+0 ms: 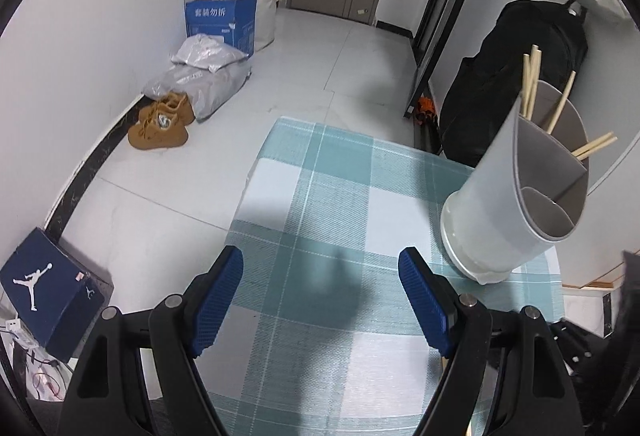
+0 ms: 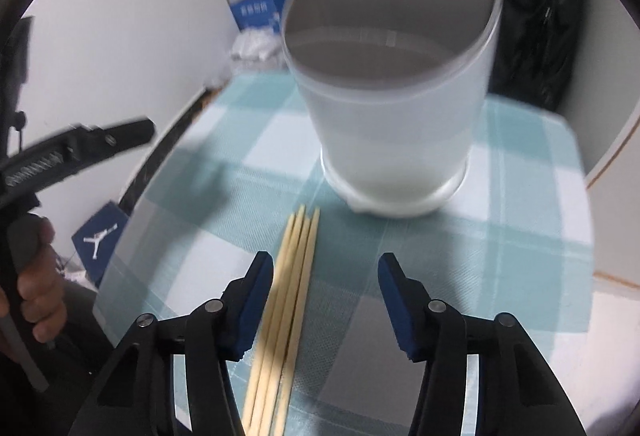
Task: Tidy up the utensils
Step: 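Lower both open grippers toward the remaining chopsticks on the cloth, then close the right gripper on a chopstick while the left gripper closes on another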
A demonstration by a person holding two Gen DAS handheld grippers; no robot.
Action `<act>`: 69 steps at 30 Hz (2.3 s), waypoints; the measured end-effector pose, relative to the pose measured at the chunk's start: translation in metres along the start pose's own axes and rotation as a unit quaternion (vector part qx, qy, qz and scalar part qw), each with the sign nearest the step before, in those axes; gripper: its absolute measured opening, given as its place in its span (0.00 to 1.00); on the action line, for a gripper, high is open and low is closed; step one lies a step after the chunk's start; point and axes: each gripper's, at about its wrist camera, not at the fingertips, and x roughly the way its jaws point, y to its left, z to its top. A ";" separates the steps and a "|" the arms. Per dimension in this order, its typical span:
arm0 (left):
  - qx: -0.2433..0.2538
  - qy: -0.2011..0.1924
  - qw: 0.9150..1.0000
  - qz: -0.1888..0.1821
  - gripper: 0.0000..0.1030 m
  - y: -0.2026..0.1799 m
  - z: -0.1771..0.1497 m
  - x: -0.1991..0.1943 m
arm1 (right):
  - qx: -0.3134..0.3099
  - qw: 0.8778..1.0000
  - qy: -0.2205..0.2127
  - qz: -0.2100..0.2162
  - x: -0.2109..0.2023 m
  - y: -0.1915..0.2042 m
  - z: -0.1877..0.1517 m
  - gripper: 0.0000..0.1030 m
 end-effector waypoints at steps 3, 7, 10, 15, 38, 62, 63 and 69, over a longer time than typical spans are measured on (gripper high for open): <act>-0.012 0.010 1.000 -0.007 0.74 0.006 0.001 0.002 | -0.003 1.000 0.022 -0.013 0.013 -0.001 -0.003 0.39; -0.019 0.021 1.000 -0.011 0.74 0.010 0.001 0.005 | -0.019 0.999 0.033 -0.031 0.017 0.002 -0.005 0.28; -0.017 0.025 1.000 -0.010 0.74 0.011 0.002 0.008 | -0.032 0.998 0.037 -0.035 0.018 0.008 -0.006 0.24; -0.023 0.030 0.999 -0.014 0.74 0.014 0.002 0.008 | -0.053 0.997 0.037 -0.040 0.016 0.014 -0.006 0.21; -0.056 0.037 0.998 -0.014 0.74 0.036 0.004 0.005 | -0.076 0.988 0.080 -0.109 0.043 0.038 0.034 0.21; -0.055 0.083 0.995 -0.006 0.74 0.038 -0.005 0.019 | -0.055 0.997 0.036 -0.039 0.043 0.044 0.036 0.04; -0.052 0.090 0.995 -0.012 0.74 0.035 -0.007 0.022 | -0.045 0.998 0.023 -0.028 0.032 0.040 0.035 0.04; -0.006 0.140 0.989 -0.057 0.74 0.000 -0.024 0.033 | 0.012 0.997 -0.071 0.023 -0.027 0.017 0.027 0.04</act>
